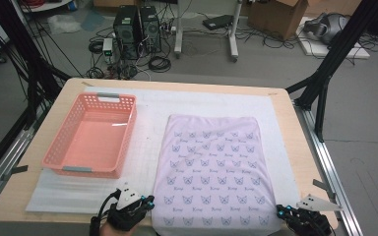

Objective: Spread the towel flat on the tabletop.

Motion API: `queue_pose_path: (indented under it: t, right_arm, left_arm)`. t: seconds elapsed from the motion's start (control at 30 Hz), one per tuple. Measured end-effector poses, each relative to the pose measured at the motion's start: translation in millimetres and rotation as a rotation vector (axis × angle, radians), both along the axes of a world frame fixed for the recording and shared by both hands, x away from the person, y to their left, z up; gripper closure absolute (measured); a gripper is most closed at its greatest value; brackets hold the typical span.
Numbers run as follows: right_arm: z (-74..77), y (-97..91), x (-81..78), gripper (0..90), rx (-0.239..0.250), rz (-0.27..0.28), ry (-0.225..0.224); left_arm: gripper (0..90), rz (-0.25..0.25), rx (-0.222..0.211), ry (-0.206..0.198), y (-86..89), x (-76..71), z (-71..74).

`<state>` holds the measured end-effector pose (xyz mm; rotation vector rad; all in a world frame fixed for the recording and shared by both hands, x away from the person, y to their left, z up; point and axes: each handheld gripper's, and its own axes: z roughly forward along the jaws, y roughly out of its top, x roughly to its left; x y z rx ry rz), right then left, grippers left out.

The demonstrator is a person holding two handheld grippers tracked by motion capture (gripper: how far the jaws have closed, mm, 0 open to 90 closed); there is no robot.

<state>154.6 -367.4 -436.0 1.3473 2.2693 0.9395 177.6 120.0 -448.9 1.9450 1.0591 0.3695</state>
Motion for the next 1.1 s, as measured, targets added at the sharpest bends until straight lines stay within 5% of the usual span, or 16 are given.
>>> queue_pose_path:
  t: [0.07,0.17,0.4,0.6,0.7,0.77,1.03,1.1]
  right_arm:
    - [-0.8,0.0,0.5,85.0,0.015,-0.004,-0.004]
    - [0.1,3.3,6.5,73.5,0.031,-0.028,-0.039]
    - [0.7,12.6,22.0,67.1,0.045,-0.061,-0.113]
    - [-5.2,17.8,32.3,65.9,0.025,-0.052,-0.109]
    - [-12.3,20.1,36.3,69.5,0.010,-0.033,-0.105]
    - [-11.4,18.6,35.2,88.3,0.017,-0.025,-0.092]
    - [-5.5,9.1,20.4,88.9,-0.026,-0.019,-0.054]
    - [-4.1,9.9,17.2,86.2,-0.028,-0.018,-0.076]
  left_arm:
    - [68.4,0.027,-0.025,-0.035,0.2,5.0,0.7]
    - [57.2,0.036,-0.067,-0.044,0.4,16.1,-1.8]
    - [51.9,0.039,-0.114,-0.049,0.8,42.8,-0.7]
    - [50.0,0.044,-0.130,-0.053,3.7,53.7,0.3]
    - [48.0,0.033,-0.115,-0.046,1.3,53.3,-2.2]
    - [47.9,0.025,-0.106,-0.047,-0.5,52.1,-2.2]
    - [48.4,0.055,-0.110,-0.049,2.9,42.6,-0.1]
    - [51.9,0.048,-0.117,-0.029,5.1,42.0,-1.5]
